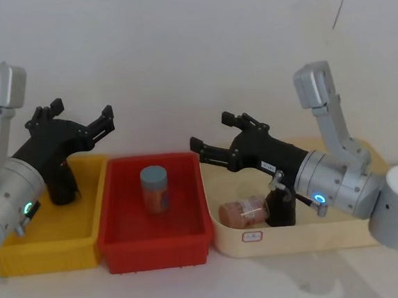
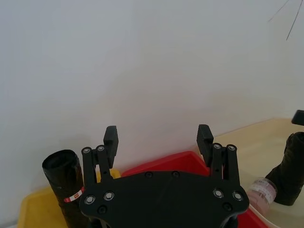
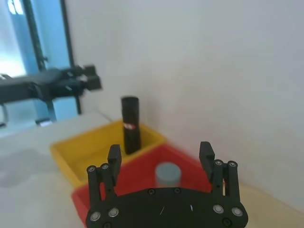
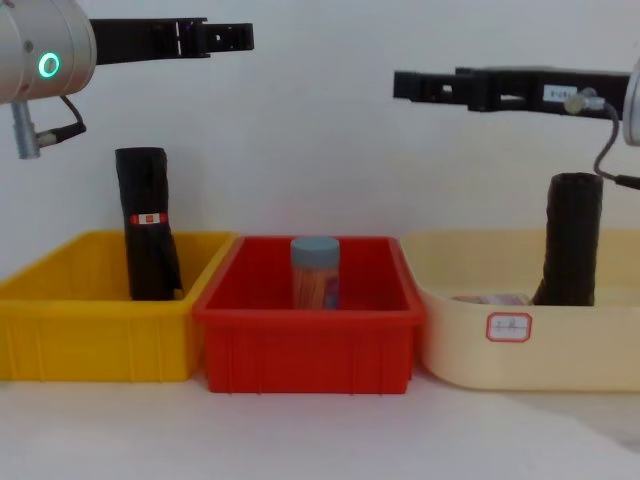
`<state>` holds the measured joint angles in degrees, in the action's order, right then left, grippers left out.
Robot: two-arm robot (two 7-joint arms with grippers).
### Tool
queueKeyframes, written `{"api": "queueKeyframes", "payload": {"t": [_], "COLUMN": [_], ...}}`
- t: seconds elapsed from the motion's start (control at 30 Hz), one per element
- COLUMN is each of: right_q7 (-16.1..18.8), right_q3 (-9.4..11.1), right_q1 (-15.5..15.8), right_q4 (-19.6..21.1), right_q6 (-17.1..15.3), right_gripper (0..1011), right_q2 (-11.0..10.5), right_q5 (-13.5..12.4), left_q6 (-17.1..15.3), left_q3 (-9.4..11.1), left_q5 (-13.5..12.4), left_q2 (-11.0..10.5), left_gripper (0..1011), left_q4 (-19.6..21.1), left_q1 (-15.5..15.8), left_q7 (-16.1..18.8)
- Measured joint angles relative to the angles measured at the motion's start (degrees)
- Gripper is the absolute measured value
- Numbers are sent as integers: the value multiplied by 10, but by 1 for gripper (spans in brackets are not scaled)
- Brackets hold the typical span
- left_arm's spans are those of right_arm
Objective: Pick up the garbage bag with the one hand and transfer it to the other hand.
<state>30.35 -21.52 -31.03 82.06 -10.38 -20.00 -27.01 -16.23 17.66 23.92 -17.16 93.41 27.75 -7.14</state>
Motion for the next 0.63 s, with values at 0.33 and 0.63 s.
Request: {"api": "queueKeyframes", "payload": {"t": [0.33,0.63], "right_q7": [14,19], "right_q3": [6,9], "right_q1": [31,43], "right_q4": [20,28], "right_q6": [60,83], "right_gripper": [1000,1000], "right_q2": [15,21], "right_q5": [-27,-36], "left_q6": [0,0], "left_q3": [0,0], "left_q5": [0,0], "left_q2": [0,0], "left_gripper": [1000,1000], "left_q4": [0,0], "left_q1": [0,0], "left_q7": [0,0]}}
